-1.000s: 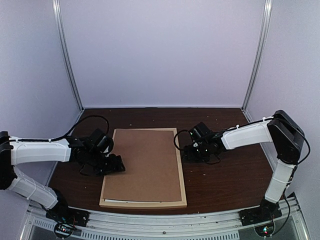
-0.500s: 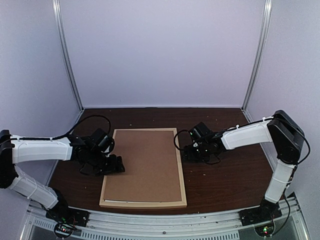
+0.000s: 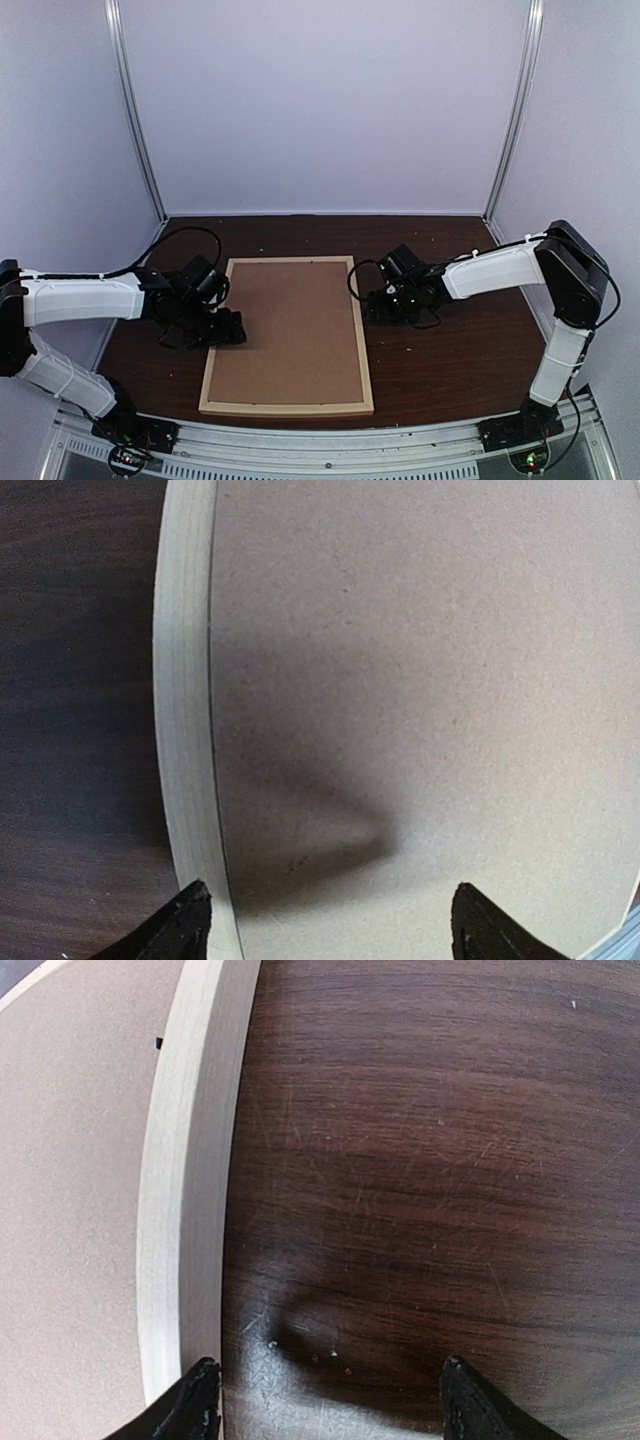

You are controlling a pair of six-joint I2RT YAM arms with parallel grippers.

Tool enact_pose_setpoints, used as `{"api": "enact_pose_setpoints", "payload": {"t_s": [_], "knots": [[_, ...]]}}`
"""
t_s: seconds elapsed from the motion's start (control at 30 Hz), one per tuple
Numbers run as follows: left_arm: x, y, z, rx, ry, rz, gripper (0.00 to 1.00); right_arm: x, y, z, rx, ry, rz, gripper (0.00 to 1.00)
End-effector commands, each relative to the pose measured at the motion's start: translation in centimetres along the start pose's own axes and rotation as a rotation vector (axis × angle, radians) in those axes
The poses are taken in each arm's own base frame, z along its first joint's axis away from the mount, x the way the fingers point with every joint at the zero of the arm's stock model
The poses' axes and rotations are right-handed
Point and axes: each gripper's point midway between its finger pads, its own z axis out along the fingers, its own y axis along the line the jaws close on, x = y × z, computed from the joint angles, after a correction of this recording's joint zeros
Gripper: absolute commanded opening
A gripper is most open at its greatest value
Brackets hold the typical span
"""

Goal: Put the photo into the frame
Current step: Place the backboard with the photo, then press the fastener onto the backboard.

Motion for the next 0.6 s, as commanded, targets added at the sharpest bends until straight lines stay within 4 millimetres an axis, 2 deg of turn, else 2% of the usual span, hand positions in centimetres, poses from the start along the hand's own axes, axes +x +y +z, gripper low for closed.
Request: {"api": "enact_pose_setpoints", "payload": {"t_s": [0.0,0.23,0.43,0.57], "knots": [[-1.5,-0.2,-1.4,-0.025,-0.057,0.044,0.83,5.9,-2.0,2.3,0.045,0.198,-0.002,0.75],[-3.7,1.0,-3.3,-0.119,-0.118,0.134,0.87,5.3,-1.5,1.3,0.032,0.179,-0.018,0.76],[-4.7,2.2,-2.7,-0.112,-0.074,0.125,0.87,4.8,-1.0,0.4,0.014,0.160,-0.031,0.76],[-4.6,2.7,-1.7,-0.094,-0.022,0.117,0.88,4.4,-0.1,-0.5,-0.017,0.137,-0.060,0.77]]}}
